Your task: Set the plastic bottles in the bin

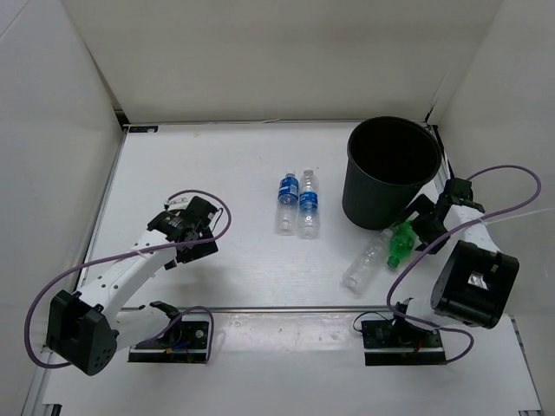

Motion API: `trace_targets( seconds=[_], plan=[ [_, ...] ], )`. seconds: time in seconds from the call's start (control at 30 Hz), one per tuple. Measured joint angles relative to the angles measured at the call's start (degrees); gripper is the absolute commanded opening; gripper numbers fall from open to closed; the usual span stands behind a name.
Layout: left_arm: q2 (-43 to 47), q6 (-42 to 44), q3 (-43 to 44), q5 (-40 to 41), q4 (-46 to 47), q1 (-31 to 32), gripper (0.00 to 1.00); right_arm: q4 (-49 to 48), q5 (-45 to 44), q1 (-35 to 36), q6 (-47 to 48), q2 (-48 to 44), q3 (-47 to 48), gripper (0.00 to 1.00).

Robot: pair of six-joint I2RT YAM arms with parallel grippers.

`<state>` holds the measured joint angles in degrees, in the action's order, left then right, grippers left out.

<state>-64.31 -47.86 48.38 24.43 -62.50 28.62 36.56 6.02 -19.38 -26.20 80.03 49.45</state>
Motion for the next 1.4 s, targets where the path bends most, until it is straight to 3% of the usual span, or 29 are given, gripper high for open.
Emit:
trace_targets(
  seconds=[0.37, 0.6, 0.63, 1.07, 1.27, 1.4],
  plan=[
    [-2.43, 0.11, 0.15, -0.81, -1.31, 0.00, 1.00, -4.28, 2.69, 0.00, 2.45, 7.98, 2.71, 0.97],
    [-4.02, 0.26, 0.39, -0.96, -1.99, 0.00, 1.00, -4.94, 1.60, 0.00, 2.73, 14.01, 5.22, 0.83],
    [-4.17, 0.26, 0.44, -0.96, -2.08, 0.00, 1.00, -4.52, 1.64, 0.00, 2.67, 14.60, 5.95, 0.74],
    [-4.66, -1.07, 0.52, -0.76, -2.95, 0.00, 1.00, 2.49, -2.23, -0.28, 1.70, 17.31, 10.86, 0.14],
    [-4.66, -1.57, 1.11, -0.22, -2.99, 0.00, 1.00, 11.30, -5.40, -0.11, -2.05, 3.54, 9.68, 0.00],
    [-4.66, -2.12, 1.27, -0.15, -2.60, 0.00, 1.00, 16.83, -6.95, 2.99, -5.31, -6.03, 9.53, 0.00]
  ],
)
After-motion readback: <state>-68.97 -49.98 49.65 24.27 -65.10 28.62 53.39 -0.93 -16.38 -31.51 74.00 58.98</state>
